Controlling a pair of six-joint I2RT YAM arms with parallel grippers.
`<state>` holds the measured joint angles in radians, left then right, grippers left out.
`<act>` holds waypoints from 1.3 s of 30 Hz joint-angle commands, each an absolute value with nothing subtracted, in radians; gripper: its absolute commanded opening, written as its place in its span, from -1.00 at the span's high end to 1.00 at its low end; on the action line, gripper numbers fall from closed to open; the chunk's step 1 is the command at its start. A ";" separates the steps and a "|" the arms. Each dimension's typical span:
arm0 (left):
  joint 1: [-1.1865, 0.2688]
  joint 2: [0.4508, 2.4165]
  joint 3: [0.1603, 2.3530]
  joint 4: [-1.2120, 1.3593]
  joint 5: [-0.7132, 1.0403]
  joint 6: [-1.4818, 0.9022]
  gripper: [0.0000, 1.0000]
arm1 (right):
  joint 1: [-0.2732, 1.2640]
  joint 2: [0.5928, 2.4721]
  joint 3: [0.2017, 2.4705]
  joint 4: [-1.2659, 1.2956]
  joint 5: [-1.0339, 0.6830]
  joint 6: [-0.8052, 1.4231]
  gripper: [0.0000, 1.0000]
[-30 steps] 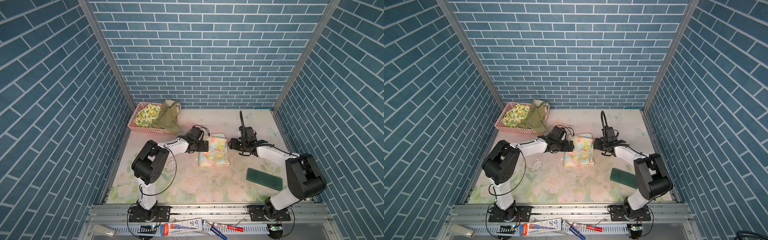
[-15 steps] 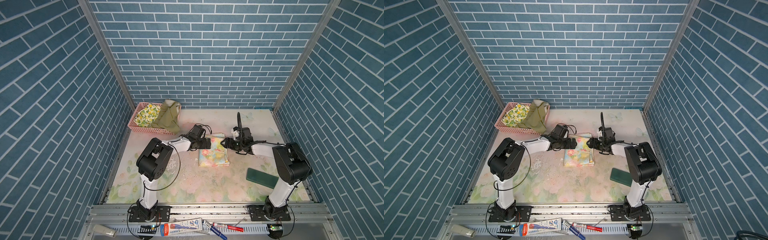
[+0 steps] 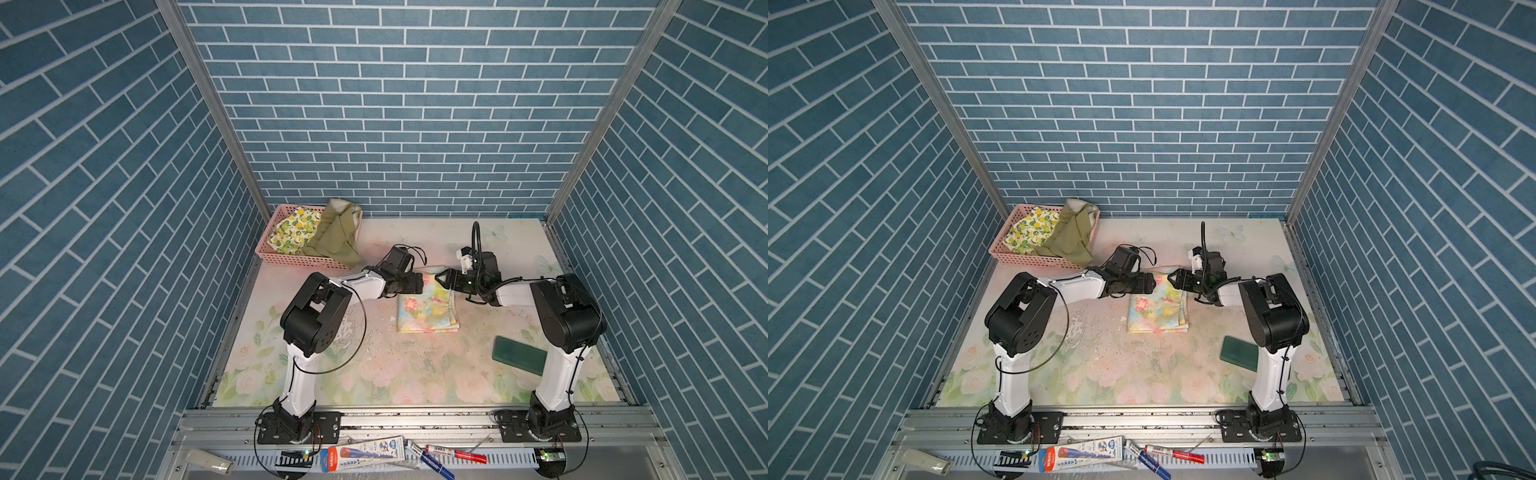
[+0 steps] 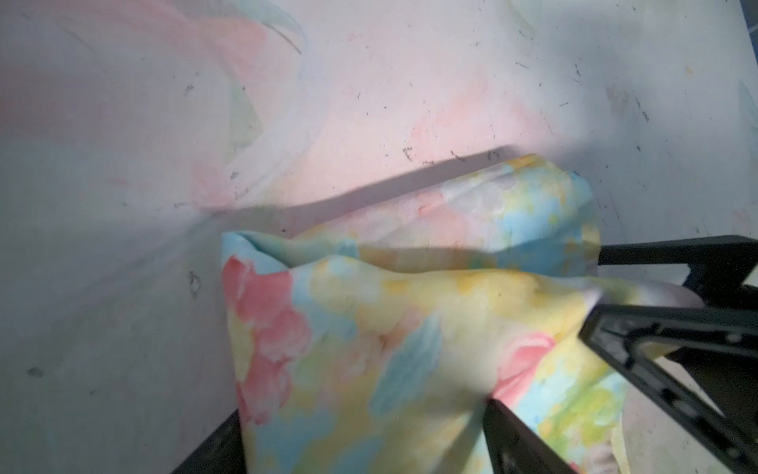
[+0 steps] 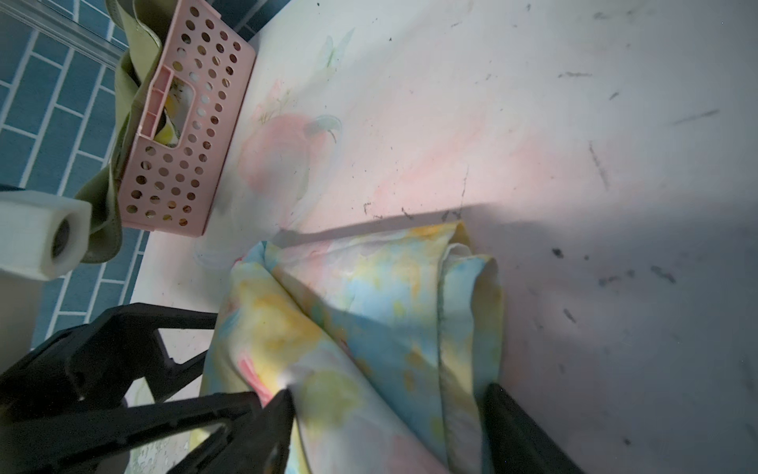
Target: Fold and stack the skirts
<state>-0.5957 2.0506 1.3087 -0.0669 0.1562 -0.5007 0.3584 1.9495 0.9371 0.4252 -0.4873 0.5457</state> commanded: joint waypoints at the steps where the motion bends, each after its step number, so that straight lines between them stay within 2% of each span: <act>1: -0.593 2.123 1.304 -0.150 0.177 -0.503 -0.70 | 0.375 2.036 0.893 0.315 -0.517 0.588 -0.41; 7: -0.593 2.147 1.324 -0.156 0.181 -0.502 -0.68 | 0.393 2.051 0.898 0.342 -0.573 0.564 -0.25; 11: -0.592 2.157 1.323 -0.154 0.183 -0.505 -0.67 | 0.414 2.062 0.914 0.317 -0.584 0.556 -0.05; 13: -0.592 2.161 1.323 -0.149 0.184 -0.505 -0.66 | 0.421 2.069 0.915 0.308 -0.581 0.546 0.12; 15: -0.592 2.164 1.321 -0.147 0.185 -0.506 -0.66 | 0.421 2.069 0.915 0.311 -0.581 0.544 0.38; 17: -0.593 2.165 1.327 -0.146 0.188 -0.505 -0.66 | 0.420 2.058 0.918 0.316 -0.580 0.544 0.75; 19: -0.592 2.154 1.335 -0.150 0.190 -0.500 -0.69 | 0.420 2.042 0.926 0.307 -0.568 0.546 1.00; 24: -0.592 2.033 1.308 -0.124 0.182 -0.477 -0.88 | 0.411 1.994 0.947 0.280 -0.520 0.566 1.00; 29: -0.588 1.854 1.211 -0.063 0.177 -0.464 -0.98 | 0.342 1.949 0.957 0.274 -0.459 0.639 1.00; 39: -0.591 1.596 0.950 0.031 0.145 -0.419 -0.99 | 0.109 1.912 1.134 0.140 -0.280 0.754 1.00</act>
